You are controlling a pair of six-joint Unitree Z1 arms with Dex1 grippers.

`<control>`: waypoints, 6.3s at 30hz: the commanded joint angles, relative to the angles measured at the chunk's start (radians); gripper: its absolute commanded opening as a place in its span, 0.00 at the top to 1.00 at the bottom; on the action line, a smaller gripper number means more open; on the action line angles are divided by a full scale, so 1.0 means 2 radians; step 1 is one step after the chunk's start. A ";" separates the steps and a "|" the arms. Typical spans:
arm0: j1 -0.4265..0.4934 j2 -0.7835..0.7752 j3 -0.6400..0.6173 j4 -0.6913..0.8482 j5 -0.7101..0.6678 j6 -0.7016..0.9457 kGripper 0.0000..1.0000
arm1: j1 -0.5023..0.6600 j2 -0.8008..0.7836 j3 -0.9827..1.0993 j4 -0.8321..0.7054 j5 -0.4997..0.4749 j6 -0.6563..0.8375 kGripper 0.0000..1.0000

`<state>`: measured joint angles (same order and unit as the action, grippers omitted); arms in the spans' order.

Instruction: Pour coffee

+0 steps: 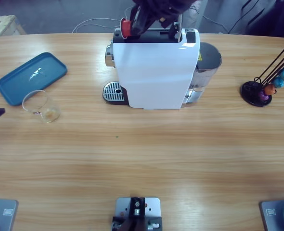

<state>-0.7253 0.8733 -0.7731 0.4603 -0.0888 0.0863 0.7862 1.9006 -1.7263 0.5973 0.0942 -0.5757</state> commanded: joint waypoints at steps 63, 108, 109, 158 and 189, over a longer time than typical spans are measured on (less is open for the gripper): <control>-0.004 -0.027 0.018 0.016 -0.005 -0.010 0.02 | 0.027 -0.068 0.179 -0.266 -0.181 0.674 1.00; -0.004 -0.042 0.019 0.042 0.014 -0.029 0.02 | 0.079 0.101 0.177 -0.173 -0.148 0.618 1.00; -0.004 -0.042 0.024 0.041 0.018 -0.034 0.02 | 0.079 0.079 0.177 -0.173 -0.147 0.598 0.78; -0.040 0.342 0.272 -0.471 0.260 -0.239 0.53 | 0.128 -0.312 0.349 -0.018 -0.188 0.553 0.00; 0.168 0.368 -0.007 -0.226 -0.263 0.320 1.00 | 0.127 -0.421 0.385 0.106 -0.219 0.475 0.00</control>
<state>-0.4491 1.4551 -0.5835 -0.2745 -0.5710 0.4830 1.0327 1.0781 -0.9966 0.7954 -0.3182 0.3821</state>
